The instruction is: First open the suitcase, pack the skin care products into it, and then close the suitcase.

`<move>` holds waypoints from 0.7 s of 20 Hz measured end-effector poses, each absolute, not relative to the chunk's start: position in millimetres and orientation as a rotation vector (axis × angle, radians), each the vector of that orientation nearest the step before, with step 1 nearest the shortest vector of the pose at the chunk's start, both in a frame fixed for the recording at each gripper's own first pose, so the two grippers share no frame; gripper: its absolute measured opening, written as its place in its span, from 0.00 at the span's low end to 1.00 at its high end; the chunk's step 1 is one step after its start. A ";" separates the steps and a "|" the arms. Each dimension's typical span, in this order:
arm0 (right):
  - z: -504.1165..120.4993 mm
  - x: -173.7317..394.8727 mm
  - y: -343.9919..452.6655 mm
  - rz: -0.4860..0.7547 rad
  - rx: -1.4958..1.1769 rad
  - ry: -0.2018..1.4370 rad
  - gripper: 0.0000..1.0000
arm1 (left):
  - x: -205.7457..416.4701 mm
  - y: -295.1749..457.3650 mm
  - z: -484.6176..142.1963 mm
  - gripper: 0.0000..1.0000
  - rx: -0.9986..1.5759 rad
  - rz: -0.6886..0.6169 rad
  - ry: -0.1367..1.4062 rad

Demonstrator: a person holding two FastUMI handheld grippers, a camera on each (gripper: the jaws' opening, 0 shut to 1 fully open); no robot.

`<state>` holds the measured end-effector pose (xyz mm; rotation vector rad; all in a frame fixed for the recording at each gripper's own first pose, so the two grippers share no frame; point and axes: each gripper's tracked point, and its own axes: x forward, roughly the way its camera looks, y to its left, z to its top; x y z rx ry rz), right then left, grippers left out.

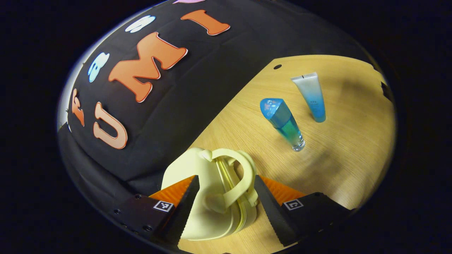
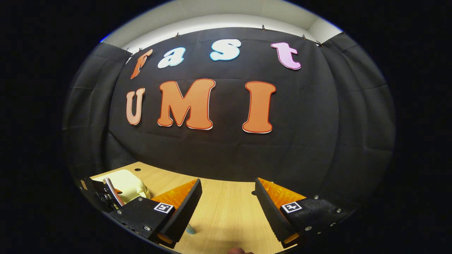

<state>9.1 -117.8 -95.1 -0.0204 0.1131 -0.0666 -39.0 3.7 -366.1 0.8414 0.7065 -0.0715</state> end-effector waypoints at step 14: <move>-111.7 12.2 -132.7 -0.046 0.008 0.138 0.95 | -26.9 13.1 -394.5 0.04 1.183 -0.099 0.730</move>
